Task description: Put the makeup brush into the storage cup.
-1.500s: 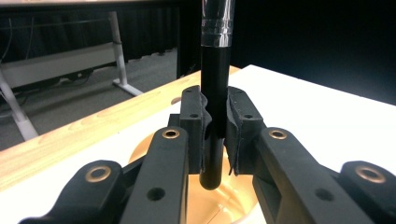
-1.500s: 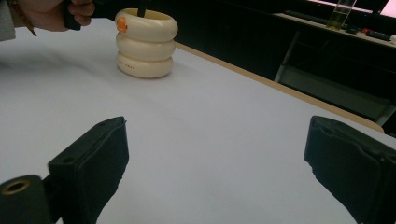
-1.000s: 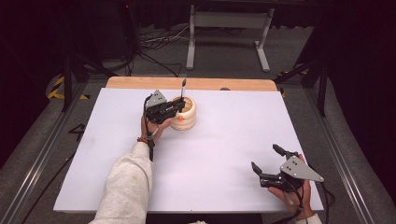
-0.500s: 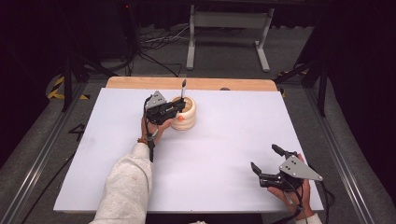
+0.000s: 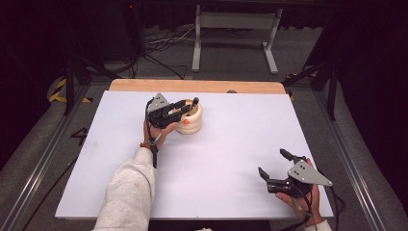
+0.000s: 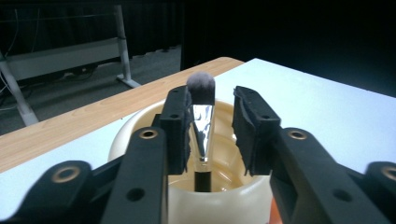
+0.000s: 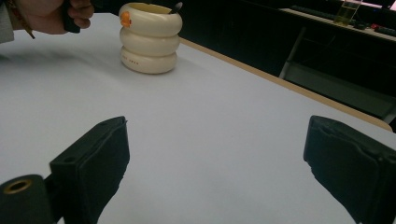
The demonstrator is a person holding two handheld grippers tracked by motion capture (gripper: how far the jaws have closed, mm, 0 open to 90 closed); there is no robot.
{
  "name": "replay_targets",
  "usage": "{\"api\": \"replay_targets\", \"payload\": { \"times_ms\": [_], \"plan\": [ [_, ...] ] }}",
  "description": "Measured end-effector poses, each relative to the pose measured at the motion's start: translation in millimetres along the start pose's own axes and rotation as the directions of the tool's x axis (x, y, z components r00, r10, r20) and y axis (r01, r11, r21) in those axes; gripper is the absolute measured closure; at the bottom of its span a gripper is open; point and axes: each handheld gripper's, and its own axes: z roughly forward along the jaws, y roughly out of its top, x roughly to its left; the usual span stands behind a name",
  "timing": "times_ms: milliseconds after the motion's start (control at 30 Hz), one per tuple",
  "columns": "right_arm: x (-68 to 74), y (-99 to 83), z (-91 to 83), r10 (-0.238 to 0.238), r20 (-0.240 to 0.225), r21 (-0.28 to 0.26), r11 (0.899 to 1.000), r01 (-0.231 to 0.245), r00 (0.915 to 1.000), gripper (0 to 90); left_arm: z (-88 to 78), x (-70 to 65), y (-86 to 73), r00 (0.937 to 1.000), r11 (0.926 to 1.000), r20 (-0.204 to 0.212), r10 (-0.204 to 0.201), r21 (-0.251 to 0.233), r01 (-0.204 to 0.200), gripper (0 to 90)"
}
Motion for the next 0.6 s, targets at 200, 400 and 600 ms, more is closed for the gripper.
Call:
{"api": "replay_targets", "payload": {
  "times_ms": [200,400,600],
  "plan": [
    [0.9,0.0,0.2,-0.014,-0.001,0.007,1.000,0.014,0.9999,7.7,-7.7,0.2,7.0,0.9973,0.9997,-0.070,0.021,-0.009,-0.022,45.0],
    [0.7,-0.3,0.4,-0.005,-0.008,0.009,1.000,0.005,1.0000,7.8,-18.5,-1.9,14.6,0.9895,0.9985,-0.134,0.054,0.011,-0.053,21.5],
    [-0.3,-0.1,-0.6,-0.003,-0.004,0.005,1.000,0.003,1.0000,7.9,-31.6,-4.5,19.3,0.9863,0.9962,-0.140,0.087,0.007,-0.087,11.6]
  ]
}}
